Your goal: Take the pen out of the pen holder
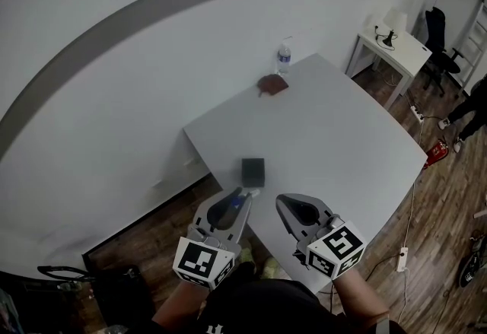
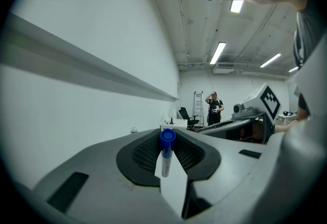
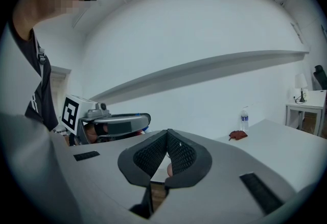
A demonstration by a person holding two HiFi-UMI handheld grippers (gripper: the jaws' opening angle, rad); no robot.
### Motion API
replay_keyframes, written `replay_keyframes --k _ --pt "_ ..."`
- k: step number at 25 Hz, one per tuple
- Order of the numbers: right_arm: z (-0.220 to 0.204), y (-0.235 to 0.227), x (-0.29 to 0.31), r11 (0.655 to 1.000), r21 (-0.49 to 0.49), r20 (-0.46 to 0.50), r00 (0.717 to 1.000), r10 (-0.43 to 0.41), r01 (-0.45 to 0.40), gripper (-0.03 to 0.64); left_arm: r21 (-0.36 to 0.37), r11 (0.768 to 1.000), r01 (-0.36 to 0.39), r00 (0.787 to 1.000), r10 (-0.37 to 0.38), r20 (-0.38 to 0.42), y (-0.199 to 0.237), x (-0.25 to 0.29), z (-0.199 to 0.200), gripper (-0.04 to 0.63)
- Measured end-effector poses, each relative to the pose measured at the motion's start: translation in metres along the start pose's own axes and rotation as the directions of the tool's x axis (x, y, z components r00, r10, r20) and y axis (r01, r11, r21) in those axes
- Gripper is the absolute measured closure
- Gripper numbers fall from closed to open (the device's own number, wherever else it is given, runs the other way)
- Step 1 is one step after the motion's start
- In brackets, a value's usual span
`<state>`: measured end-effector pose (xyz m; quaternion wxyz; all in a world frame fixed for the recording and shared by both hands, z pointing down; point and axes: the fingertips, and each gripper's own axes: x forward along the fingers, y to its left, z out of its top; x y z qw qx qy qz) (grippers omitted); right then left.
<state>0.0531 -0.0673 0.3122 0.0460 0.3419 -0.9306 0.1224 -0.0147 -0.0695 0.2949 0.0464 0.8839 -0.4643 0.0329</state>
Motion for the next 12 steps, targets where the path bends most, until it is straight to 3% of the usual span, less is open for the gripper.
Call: replay_keyframes --k 12 --pt "0.0002 -0.0059 0.0068 1.000 -0.001 -0.009 1.000 -0.015 0.015 0.603 -0.005 1.000 0.006 1.000 -0.006 0.008 0.0055 0.0067 0.0016 0.523"
